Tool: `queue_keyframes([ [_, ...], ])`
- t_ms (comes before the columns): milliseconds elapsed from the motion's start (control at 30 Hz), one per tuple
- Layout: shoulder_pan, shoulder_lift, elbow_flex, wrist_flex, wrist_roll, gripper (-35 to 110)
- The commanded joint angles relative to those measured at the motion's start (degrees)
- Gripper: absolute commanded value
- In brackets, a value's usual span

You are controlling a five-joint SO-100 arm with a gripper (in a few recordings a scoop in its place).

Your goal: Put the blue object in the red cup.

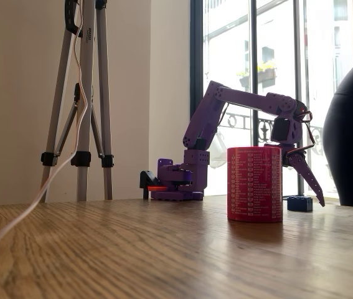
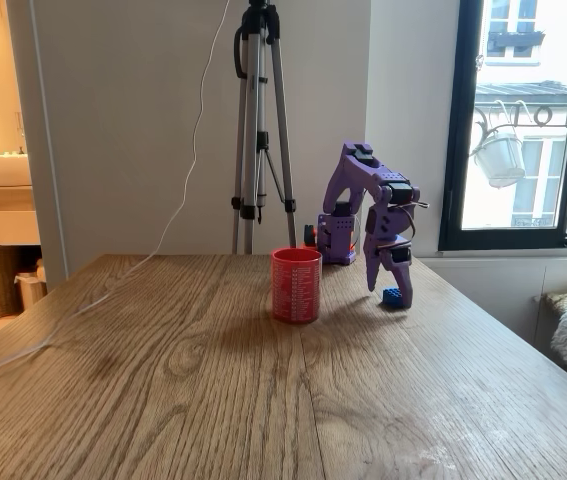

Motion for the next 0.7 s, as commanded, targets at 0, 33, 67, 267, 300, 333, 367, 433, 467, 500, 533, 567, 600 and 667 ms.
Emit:
queue_keyframes([
  [0, -1.2, 1.4, -3.3, -0.4, 0.2, 43],
  [33, -1.4, 1.4, -3.3, -0.6, 0.2, 43],
  [67, -1.6, 1.4, -3.3, -0.7, 0.1, 43],
  [267, -2.8, 0.6, -3.3, -1.8, -0.3, 34],
  [300, -2.8, 0.5, -3.3, -1.8, -0.3, 34],
  [333, -2.7, 0.4, -3.3, -1.7, -0.3, 33],
  [367, -2.5, 0.4, -3.3, -1.6, -0.3, 32],
  [433, -2.3, 0.4, -3.3, -1.6, -0.4, 25],
  [467, -2.2, 0.3, -3.4, -1.9, -0.4, 8],
  [500, -2.0, 0.2, -3.5, -2.7, -0.4, 1],
  [533, -1.8, 0.1, -3.5, -2.9, -0.4, 1],
  [567, -1.5, 0.1, -3.5, -2.9, -0.2, 1],
  [600, -1.3, 0.1, -3.5, -2.9, -0.1, 1],
  [667, -1.0, 0.2, -3.5, -2.9, 0.1, 1],
])
